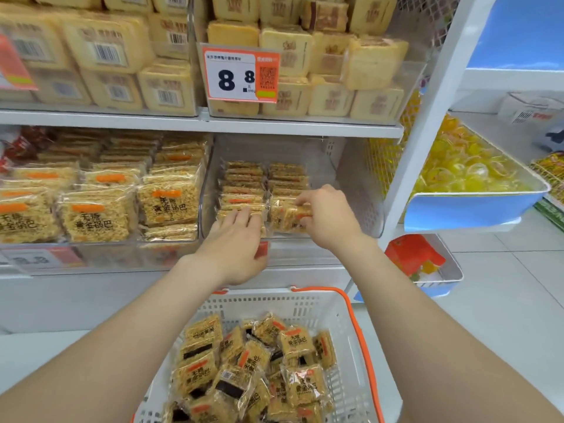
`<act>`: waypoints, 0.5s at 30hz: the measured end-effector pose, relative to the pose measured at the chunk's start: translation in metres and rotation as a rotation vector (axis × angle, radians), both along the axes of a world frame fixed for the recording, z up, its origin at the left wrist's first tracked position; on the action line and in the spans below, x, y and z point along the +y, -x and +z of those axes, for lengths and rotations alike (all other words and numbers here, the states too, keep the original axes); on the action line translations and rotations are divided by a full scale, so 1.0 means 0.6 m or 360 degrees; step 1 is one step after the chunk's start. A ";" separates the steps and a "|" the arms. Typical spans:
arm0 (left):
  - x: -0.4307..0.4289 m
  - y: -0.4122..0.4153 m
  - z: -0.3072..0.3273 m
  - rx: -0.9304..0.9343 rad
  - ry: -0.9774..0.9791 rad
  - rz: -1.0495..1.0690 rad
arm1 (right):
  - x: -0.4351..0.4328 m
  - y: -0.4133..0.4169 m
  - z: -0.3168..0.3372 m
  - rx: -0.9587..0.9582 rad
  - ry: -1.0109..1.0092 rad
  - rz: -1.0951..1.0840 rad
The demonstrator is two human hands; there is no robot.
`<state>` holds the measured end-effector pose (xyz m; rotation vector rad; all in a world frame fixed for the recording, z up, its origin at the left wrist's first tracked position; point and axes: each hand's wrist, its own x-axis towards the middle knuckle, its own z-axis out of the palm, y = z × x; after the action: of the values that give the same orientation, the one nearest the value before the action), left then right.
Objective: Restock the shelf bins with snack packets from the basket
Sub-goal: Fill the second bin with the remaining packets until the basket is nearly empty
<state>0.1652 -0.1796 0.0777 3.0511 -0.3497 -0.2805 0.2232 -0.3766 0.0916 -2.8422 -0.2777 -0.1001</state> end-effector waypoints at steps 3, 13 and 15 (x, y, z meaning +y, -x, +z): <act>-0.010 -0.005 -0.010 -0.0038 -0.0085 0.0007 | 0.023 -0.017 -0.014 0.0080 0.0018 -0.0027; -0.012 0.003 -0.017 -0.0035 -0.0160 -0.0105 | 0.010 -0.019 -0.027 0.0158 -0.0321 -0.0351; -0.015 0.002 -0.016 -0.0012 -0.0117 -0.0096 | 0.010 -0.012 -0.020 0.0161 -0.0385 -0.0390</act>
<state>0.1638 -0.1884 0.0679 3.1186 -0.4423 -0.2914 0.2301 -0.3706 0.0794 -2.6170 0.0996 -0.0366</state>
